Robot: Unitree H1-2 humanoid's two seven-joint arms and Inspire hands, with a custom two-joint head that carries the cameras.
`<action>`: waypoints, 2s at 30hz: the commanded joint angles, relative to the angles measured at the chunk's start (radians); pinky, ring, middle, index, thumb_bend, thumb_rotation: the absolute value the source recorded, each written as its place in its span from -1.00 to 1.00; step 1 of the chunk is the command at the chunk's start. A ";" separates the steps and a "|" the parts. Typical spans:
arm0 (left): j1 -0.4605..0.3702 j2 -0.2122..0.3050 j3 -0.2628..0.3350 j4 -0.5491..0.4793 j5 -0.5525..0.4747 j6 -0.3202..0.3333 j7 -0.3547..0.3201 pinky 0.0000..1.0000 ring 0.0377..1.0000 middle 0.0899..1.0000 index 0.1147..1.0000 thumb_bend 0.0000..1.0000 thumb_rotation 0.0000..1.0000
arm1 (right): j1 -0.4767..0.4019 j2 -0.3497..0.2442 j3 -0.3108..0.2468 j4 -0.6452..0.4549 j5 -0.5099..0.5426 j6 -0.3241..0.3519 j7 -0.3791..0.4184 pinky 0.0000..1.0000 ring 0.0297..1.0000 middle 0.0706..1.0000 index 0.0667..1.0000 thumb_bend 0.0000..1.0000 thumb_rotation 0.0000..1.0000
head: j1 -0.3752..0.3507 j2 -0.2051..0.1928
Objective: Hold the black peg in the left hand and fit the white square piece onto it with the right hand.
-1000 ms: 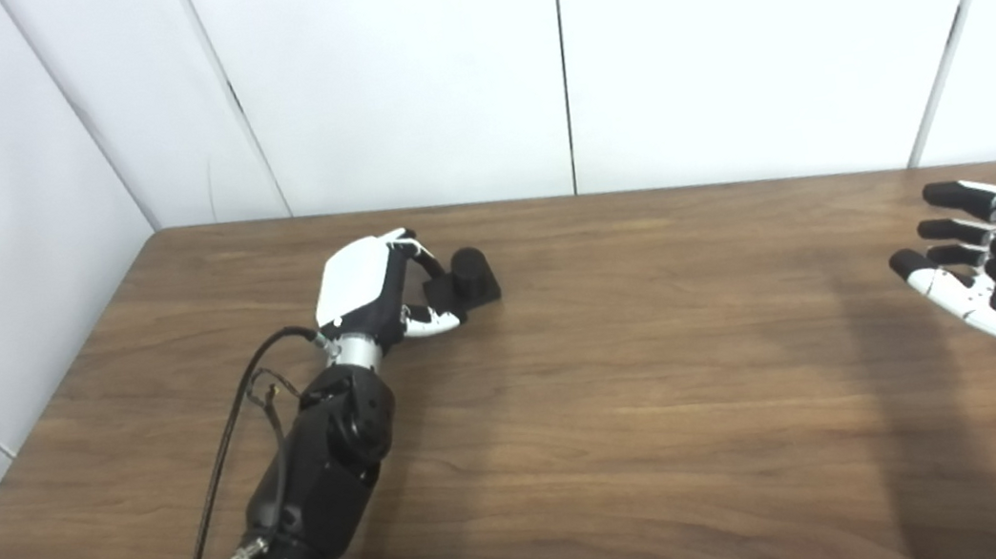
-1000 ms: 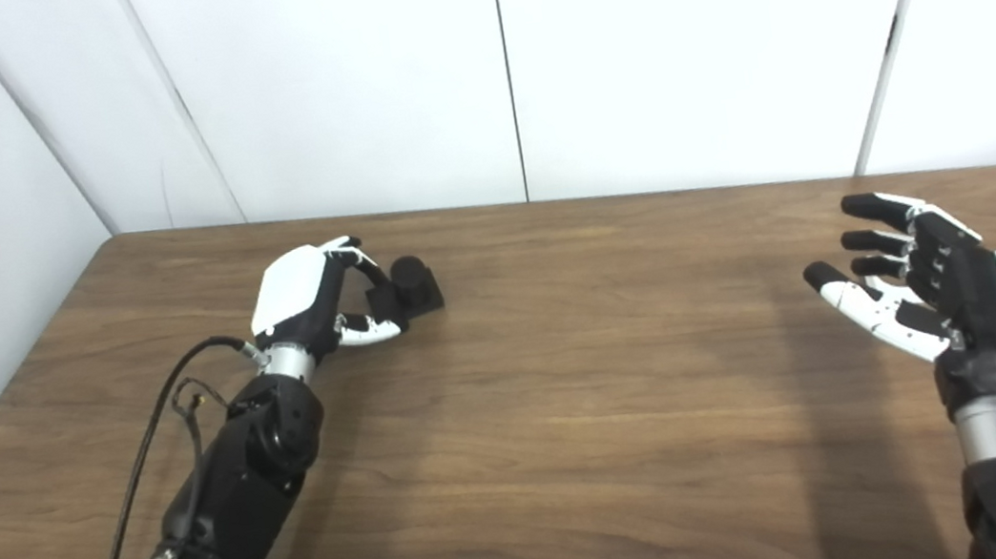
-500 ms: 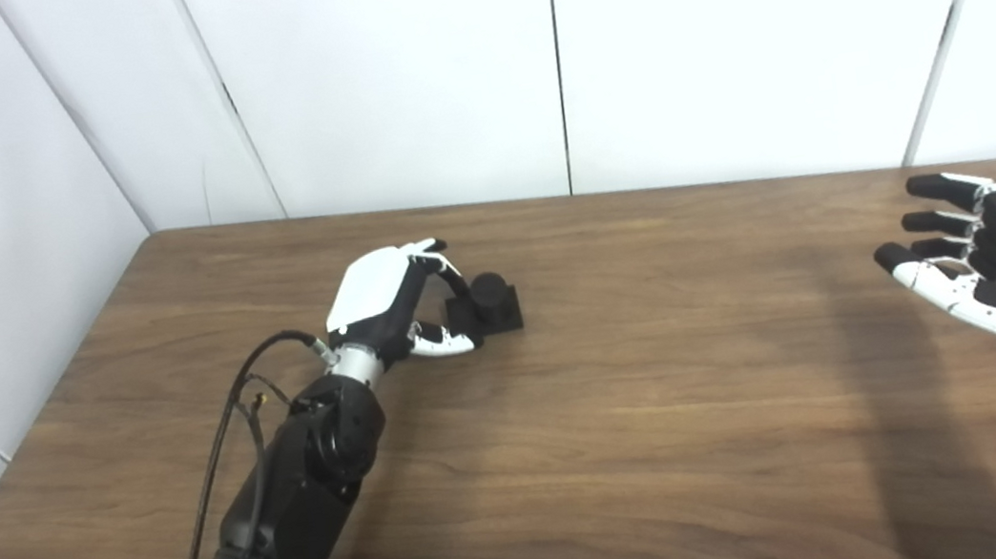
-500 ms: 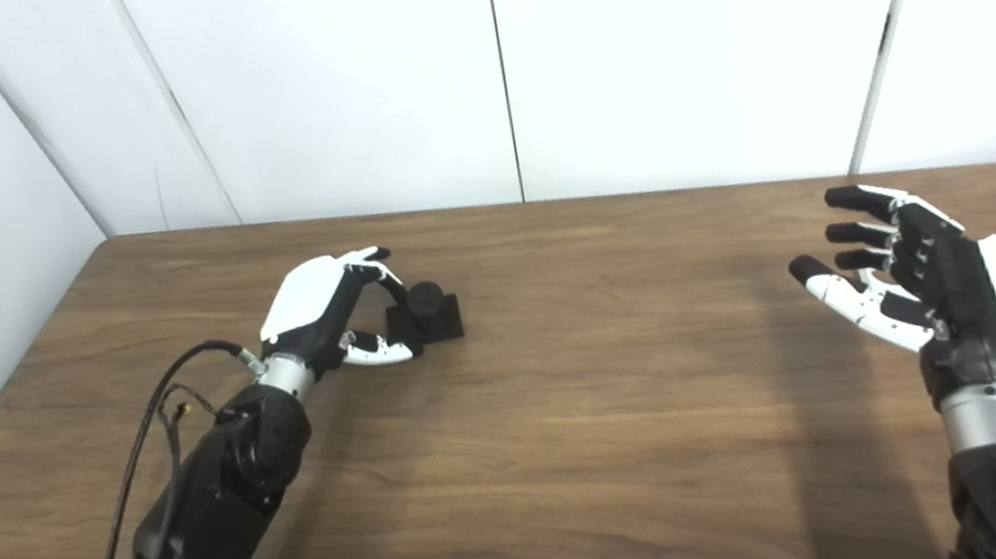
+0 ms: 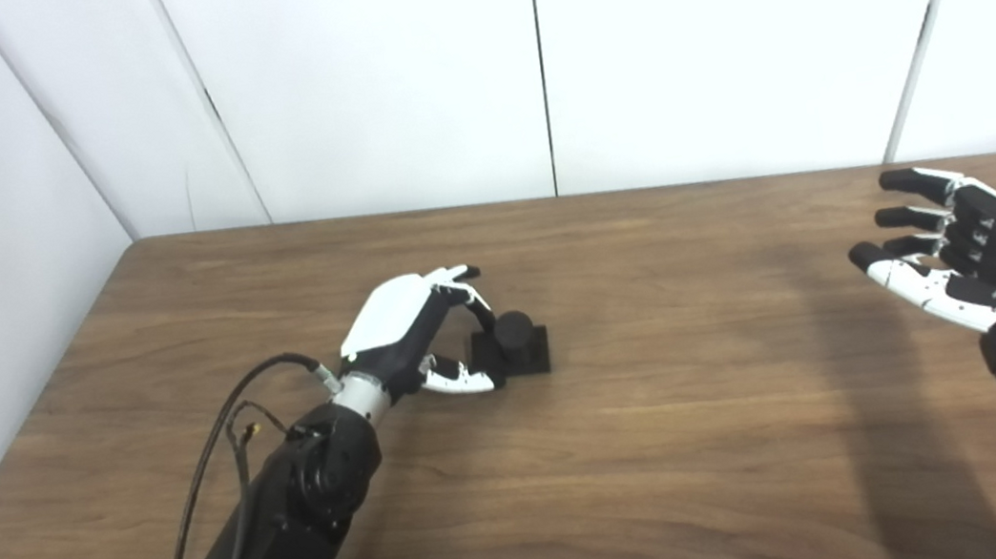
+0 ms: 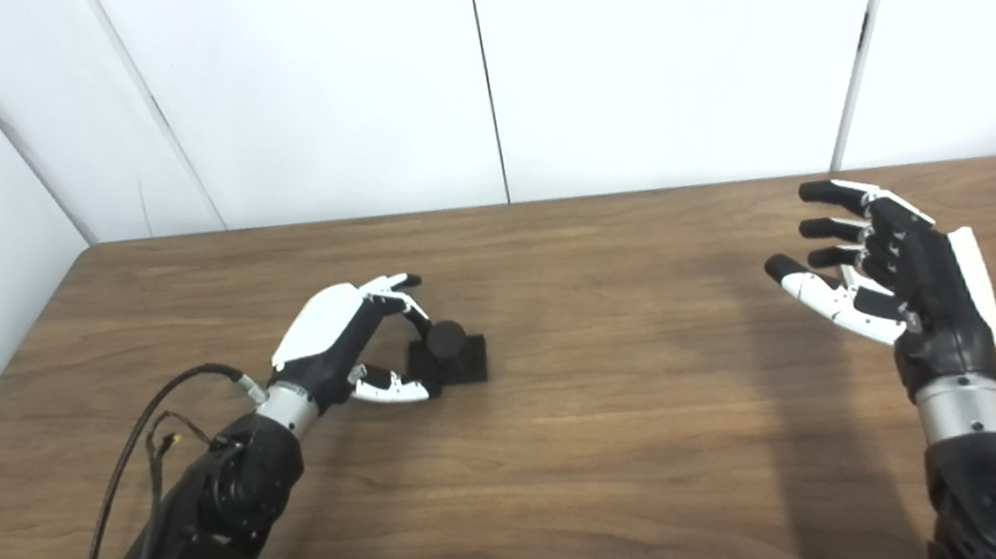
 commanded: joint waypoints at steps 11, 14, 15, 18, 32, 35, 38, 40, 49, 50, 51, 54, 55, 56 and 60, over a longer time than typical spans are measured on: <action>0.053 -0.029 -0.062 -0.075 -0.011 -0.085 -0.076 0.74 0.84 0.82 -0.14 0.02 -0.81 | -0.027 0.009 0.007 -0.028 -0.018 -0.050 -0.014 0.18 0.34 0.53 0.35 0.08 -0.73 | -0.023 0.005; 0.062 -0.042 -0.068 -0.099 -0.018 -0.094 -0.083 0.74 0.85 0.84 -0.14 0.02 -0.81 | -0.024 0.010 0.007 -0.030 -0.016 -0.051 -0.015 0.15 0.34 0.54 0.34 0.07 -0.76 | -0.029 0.006; 0.064 -0.047 -0.069 -0.103 -0.022 -0.103 -0.081 0.71 0.85 0.84 -0.14 0.02 -0.81 | -0.024 0.011 0.007 -0.029 -0.017 -0.051 -0.015 0.15 0.34 0.55 0.34 0.07 -0.76 | -0.031 0.007; 0.072 -0.060 -0.068 -0.121 -0.033 -0.116 -0.081 0.69 0.84 0.84 -0.14 0.02 -0.81 | -0.023 0.011 0.007 -0.030 -0.018 -0.049 -0.017 0.15 0.34 0.55 0.34 0.08 -0.74 | -0.039 0.010; 0.106 -0.100 -0.072 -0.179 -0.036 -0.132 -0.130 0.71 0.87 0.85 0.05 0.60 -0.20 | -0.022 0.018 0.008 -0.034 -0.030 -0.034 -0.022 0.16 0.31 0.52 0.33 0.14 -0.67 | -0.059 0.015; 0.112 -0.106 -0.075 -0.192 -0.028 -0.126 -0.139 0.75 0.87 0.84 0.07 0.66 -0.16 | -0.021 0.016 0.007 -0.035 -0.028 -0.036 -0.019 0.16 0.32 0.53 0.34 0.13 -0.67 | -0.081 0.020; 0.117 -0.110 -0.078 -0.199 -0.019 -0.126 -0.141 0.78 0.86 0.84 0.06 0.65 -0.16 | -0.023 0.019 0.004 -0.042 -0.017 -0.028 -0.015 0.16 0.34 0.55 0.35 0.13 -0.70 | -0.102 0.023; 0.119 -0.110 -0.076 -0.197 -0.017 -0.127 -0.144 0.82 0.87 0.84 0.06 0.64 -0.15 | -0.025 0.018 0.003 -0.042 -0.020 -0.023 -0.017 0.17 0.34 0.55 0.35 0.14 -0.68 | -0.102 0.023; 0.127 -0.108 -0.057 -0.191 -0.018 -0.139 -0.148 0.74 0.86 0.84 0.07 0.66 -0.16 | -0.037 0.001 -0.019 -0.054 -0.012 -0.005 -0.012 0.15 0.39 0.57 0.34 0.14 -0.69 | -0.189 0.019; 0.128 -0.107 -0.055 -0.191 -0.019 -0.140 -0.148 0.72 0.86 0.84 0.07 0.65 -0.16 | -0.042 -0.007 -0.024 -0.057 -0.014 -0.001 -0.012 0.15 0.39 0.55 0.34 0.15 -0.66 | -0.193 0.018; 0.129 -0.106 -0.052 -0.190 -0.020 -0.142 -0.147 0.70 0.86 0.84 0.07 0.65 -0.16 | -0.046 -0.013 -0.029 -0.060 -0.021 0.003 -0.014 0.17 0.40 0.56 0.34 0.15 -0.63 | -0.213 0.015; 0.133 -0.104 -0.044 -0.188 -0.025 -0.149 -0.148 0.68 0.86 0.84 0.06 0.65 -0.18 | -0.062 -0.030 -0.042 -0.069 -0.039 0.016 -0.021 0.19 0.38 0.56 0.34 0.16 -0.62 | -0.241 0.011; 0.134 -0.104 -0.041 -0.186 -0.026 -0.152 -0.149 0.68 0.86 0.84 0.06 0.65 -0.18 | -0.069 -0.036 -0.047 -0.071 -0.039 0.020 -0.021 0.18 0.37 0.56 0.33 0.16 -0.62 | -0.246 0.010; 0.135 -0.103 -0.038 -0.183 -0.027 -0.156 -0.149 0.69 0.86 0.84 0.06 0.64 -0.18 | -0.077 -0.042 -0.052 -0.074 -0.039 0.027 -0.020 0.17 0.37 0.58 0.34 0.15 -0.64 | -0.248 0.010; 0.132 -0.103 -0.033 -0.178 -0.021 -0.165 -0.151 0.70 0.86 0.84 0.07 0.62 -0.19 | -0.102 -0.061 -0.070 -0.089 -0.019 0.054 -0.008 0.13 0.40 0.56 0.32 0.14 -0.71 | -0.247 0.012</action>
